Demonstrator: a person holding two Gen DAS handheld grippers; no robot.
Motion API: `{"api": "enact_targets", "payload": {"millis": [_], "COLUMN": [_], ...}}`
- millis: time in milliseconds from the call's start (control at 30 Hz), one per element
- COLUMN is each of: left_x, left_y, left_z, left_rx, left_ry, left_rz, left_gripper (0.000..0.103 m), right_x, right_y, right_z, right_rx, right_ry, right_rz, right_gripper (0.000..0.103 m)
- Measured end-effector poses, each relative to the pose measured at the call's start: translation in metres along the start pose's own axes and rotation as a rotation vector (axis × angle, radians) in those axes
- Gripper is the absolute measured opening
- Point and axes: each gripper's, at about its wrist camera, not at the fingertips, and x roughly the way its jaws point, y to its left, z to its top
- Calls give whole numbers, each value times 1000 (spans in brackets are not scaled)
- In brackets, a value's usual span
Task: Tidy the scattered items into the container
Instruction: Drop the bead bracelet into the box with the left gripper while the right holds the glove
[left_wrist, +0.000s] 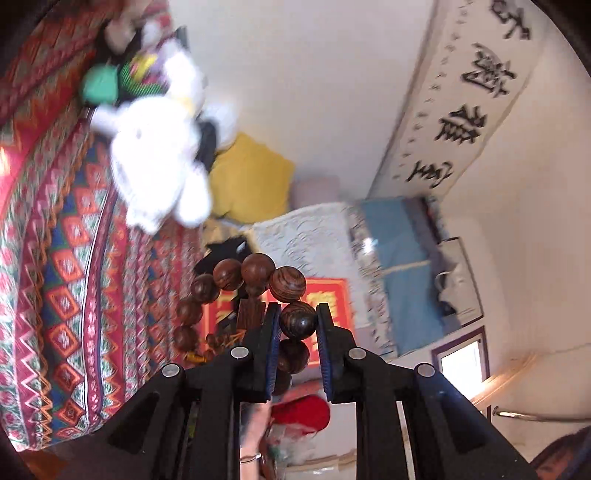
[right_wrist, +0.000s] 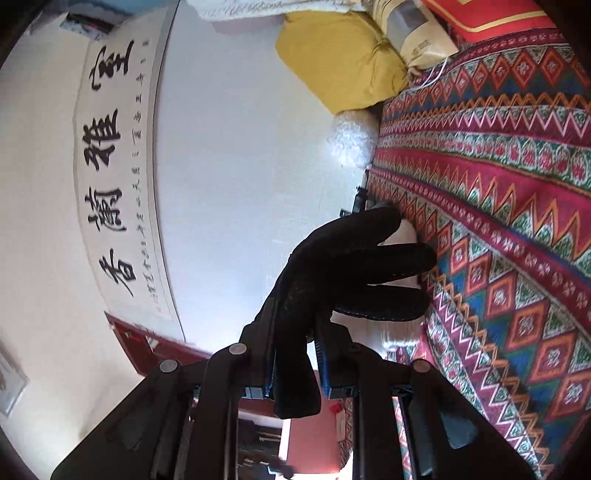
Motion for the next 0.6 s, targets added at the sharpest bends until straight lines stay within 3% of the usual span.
{"api": "enact_targets", "payload": {"millis": [200,300,333,367,400,433,467,500,533,567,600], "left_x": [-104,-164,-183,-201,-220,-238,-257,-278,-300,-320,-338], "left_y": [-100,-128,-130,-126,-117,-102,-82,-61,-42,-24,-9], "left_z": [68,110,123,136,148,159,165,167,166,163,160], "left_rx": [207,231,226,201,146,61,-39,-118,-164,-202,-230], "left_ry": [-202,-357,-424,-488,-542,-585,-630,-678,-725,-768,-798], "left_rz": [-59,-65,-4,102,237,389,533,629,676,707,681], "left_gripper": [15,16,18,35,73,91,102,102,102,102,97], "right_x": [9,15,18,21,24,27,31,36,41,47,55], "right_y": [9,12,13,15,18,21,25,29,35,42,51], "right_z": [-15,-22,-25,-28,-32,-36,-42,-48,-56,-66,-77], "right_rx": [-71,-109,-123,-139,-154,-169,-183,-197,-213,-236,-265], "right_ry": [63,93,102,111,121,133,150,171,197,228,261], "right_rz": [-2,-25,-34,-43,-50,-53,-51,-46,-41,-33,-29], "right_gripper": [17,17,17,17,17,17,17,17,17,17,17]}}
